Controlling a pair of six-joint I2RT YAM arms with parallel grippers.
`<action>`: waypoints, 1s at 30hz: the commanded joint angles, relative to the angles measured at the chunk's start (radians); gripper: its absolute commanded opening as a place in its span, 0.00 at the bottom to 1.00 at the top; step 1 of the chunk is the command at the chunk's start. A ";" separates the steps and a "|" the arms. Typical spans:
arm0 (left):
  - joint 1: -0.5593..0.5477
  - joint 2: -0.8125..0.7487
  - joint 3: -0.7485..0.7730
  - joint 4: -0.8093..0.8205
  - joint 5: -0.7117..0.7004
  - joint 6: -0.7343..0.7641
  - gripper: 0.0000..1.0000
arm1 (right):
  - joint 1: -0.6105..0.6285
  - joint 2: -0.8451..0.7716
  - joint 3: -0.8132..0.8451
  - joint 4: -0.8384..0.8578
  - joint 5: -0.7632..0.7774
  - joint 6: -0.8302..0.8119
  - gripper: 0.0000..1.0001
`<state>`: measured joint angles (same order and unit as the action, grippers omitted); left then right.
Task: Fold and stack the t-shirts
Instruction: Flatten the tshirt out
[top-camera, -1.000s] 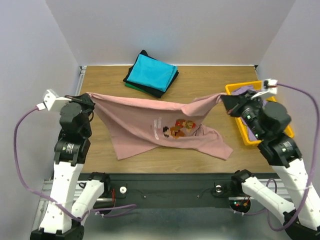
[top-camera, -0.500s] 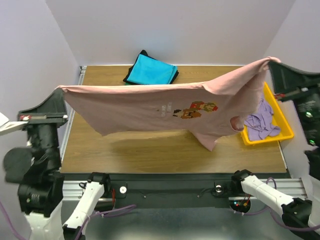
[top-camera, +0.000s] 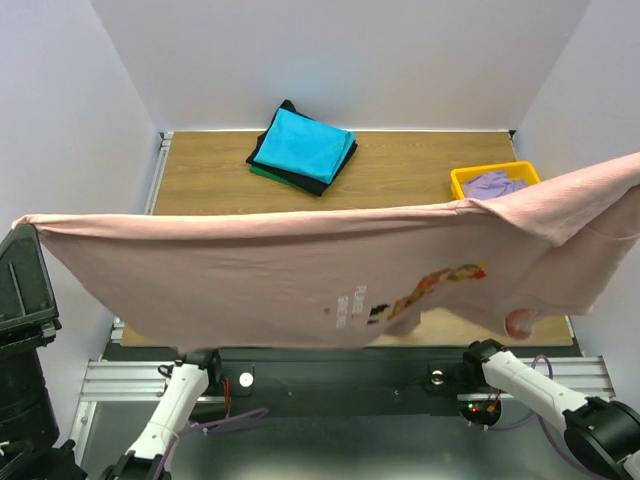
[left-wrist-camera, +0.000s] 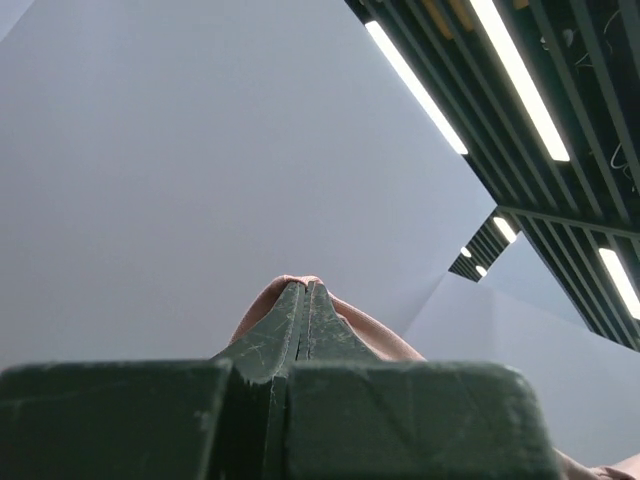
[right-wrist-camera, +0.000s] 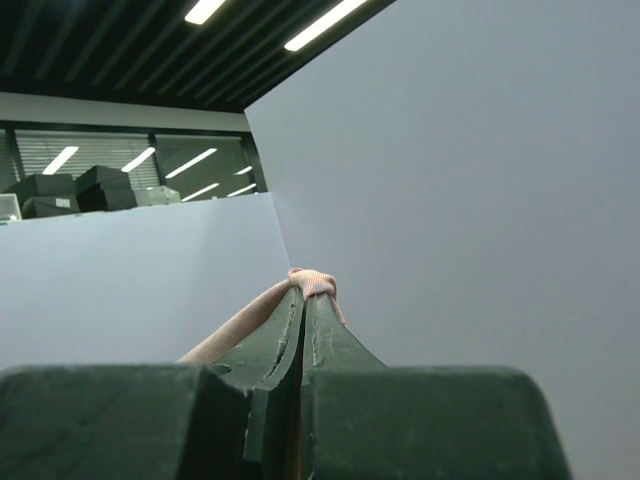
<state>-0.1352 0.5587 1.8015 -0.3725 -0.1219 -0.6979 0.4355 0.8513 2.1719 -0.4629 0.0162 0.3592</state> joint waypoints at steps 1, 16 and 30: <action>0.008 0.058 0.004 0.010 -0.008 0.032 0.00 | 0.006 0.061 -0.024 0.018 0.069 -0.061 0.00; 0.009 0.294 -0.698 0.290 -0.238 0.028 0.00 | 0.005 0.313 -0.670 0.272 0.602 -0.128 0.00; 0.169 1.082 -0.762 0.588 -0.096 0.072 0.00 | -0.133 0.832 -0.954 0.586 0.418 -0.005 0.01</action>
<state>-0.0158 1.5055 0.8989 0.1356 -0.2943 -0.6464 0.3328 1.5673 1.1496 -0.0254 0.4831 0.3294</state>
